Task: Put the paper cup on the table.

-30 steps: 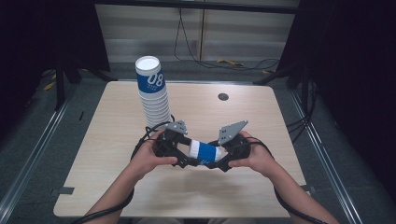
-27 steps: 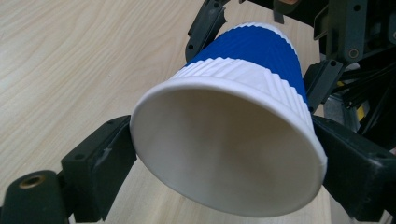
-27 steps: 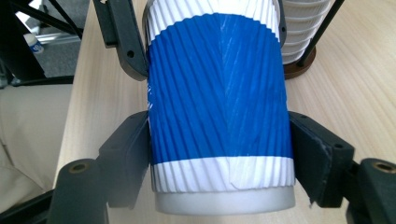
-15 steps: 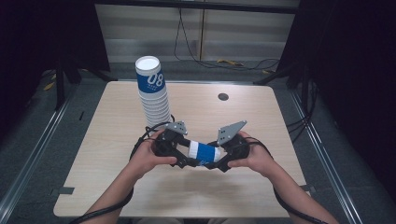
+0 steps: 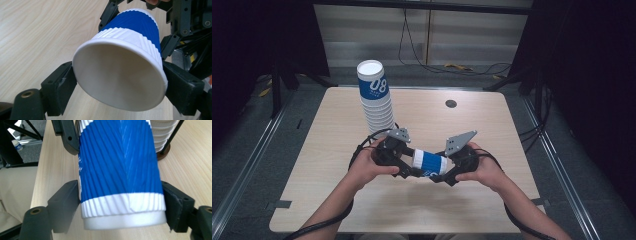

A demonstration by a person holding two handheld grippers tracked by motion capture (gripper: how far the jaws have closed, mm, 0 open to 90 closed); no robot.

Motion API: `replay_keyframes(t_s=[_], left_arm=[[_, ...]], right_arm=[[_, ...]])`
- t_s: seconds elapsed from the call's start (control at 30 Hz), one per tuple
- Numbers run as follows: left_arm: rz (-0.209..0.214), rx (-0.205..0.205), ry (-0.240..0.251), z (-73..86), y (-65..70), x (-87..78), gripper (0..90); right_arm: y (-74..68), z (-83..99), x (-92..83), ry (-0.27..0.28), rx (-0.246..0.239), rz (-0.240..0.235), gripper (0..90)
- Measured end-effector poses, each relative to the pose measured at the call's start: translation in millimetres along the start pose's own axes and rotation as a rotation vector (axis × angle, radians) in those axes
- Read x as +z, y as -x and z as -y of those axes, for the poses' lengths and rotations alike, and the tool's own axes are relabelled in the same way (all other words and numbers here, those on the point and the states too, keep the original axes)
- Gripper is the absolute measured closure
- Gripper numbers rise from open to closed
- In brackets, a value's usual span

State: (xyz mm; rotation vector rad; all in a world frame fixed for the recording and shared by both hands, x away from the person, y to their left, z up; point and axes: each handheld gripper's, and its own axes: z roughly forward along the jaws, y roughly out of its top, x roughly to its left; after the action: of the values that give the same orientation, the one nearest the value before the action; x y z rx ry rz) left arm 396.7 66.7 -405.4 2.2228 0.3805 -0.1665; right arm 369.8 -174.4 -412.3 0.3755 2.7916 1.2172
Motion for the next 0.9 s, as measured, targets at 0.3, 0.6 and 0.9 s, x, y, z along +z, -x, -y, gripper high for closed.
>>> replay_keyframes(t_s=[0.3, 0.6, 0.9], left_arm=[[-0.056, 0.035, -0.089, -1.6, 0.2, -8.1, 17.1], [-0.089, 0.032, -0.16, -4.3, 3.1, -8.6, 16.9], [-0.116, 0.04, -0.248, -5.0, 4.3, -7.6, 16.9]], right_arm=[[2.6, 7.7, -5.2, 0.032, 0.048, 0.034, 16.9], [2.4, 15.6, -5.4, 0.005, 0.066, 0.068, 15.6], [1.6, 22.0, -2.9, -0.026, 0.075, 0.092, 15.0]])
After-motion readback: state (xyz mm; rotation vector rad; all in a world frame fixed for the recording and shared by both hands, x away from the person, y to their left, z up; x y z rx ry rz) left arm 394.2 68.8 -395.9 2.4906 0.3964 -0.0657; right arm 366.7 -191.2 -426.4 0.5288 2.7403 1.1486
